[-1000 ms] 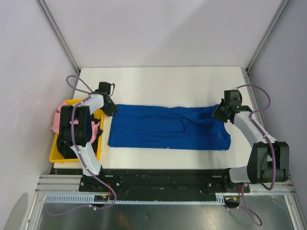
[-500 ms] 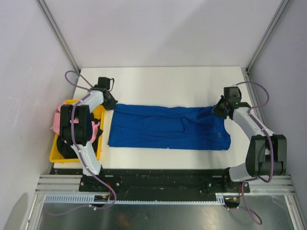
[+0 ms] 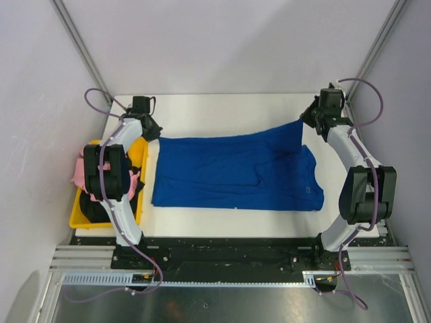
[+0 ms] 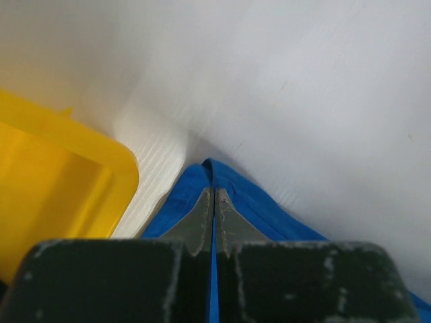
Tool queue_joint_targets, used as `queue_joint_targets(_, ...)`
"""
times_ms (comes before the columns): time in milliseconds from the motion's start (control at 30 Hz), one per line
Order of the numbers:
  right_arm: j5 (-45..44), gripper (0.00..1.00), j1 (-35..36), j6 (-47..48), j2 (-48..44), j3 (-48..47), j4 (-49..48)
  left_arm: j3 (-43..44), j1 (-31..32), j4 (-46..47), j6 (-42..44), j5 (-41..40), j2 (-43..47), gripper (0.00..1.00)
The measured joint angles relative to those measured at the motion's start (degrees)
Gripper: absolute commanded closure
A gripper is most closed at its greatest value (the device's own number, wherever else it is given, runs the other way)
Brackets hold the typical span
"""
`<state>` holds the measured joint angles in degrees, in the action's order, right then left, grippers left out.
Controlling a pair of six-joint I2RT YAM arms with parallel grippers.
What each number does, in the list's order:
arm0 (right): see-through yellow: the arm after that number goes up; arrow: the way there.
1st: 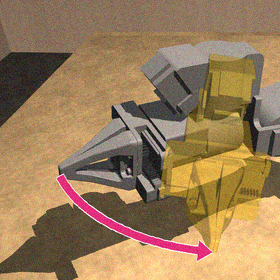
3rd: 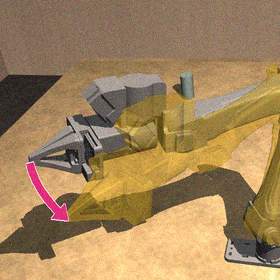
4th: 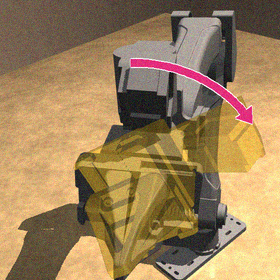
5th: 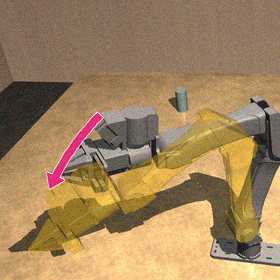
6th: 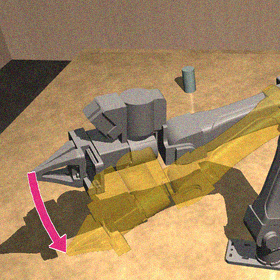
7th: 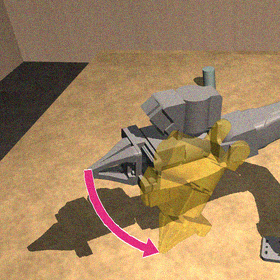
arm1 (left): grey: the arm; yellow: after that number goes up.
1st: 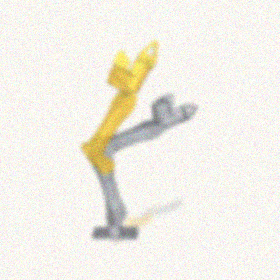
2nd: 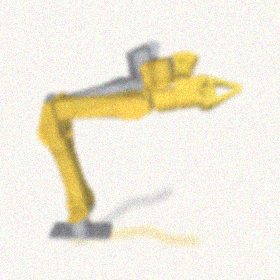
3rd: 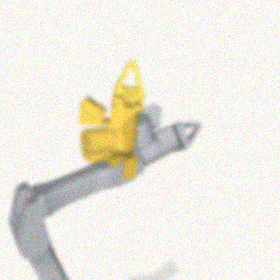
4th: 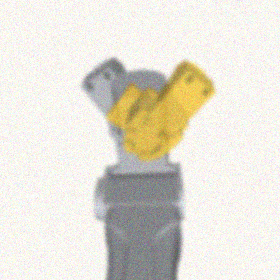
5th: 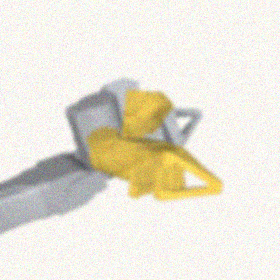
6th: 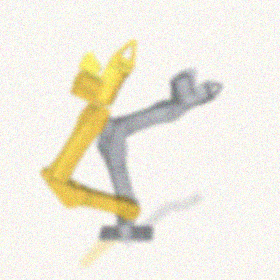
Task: Fold and stack the t-shirts
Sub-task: Fold the other side of the tshirt into a rectangle
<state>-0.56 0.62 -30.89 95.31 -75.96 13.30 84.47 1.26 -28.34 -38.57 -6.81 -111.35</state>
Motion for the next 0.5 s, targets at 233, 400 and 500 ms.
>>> queue_joint_targets(233,0.0,1.0,0.0,0.9,0.2,-2.4,-0.8,2.3,-0.6,0.0,0.0,0.5,-0.1,1.0)
queue_joint_targets(400,0.0,1.0,0.0,1.2,0.2,-2.4,-0.1,3.1,-0.6,0.0,0.1,1.6,-0.1,1.0)
queue_joint_targets(500,0.0,1.0,0.0,1.1,-0.2,-2.4,1.8,2.8,-0.6,0.1,0.1,2.2,-0.1,1.0)
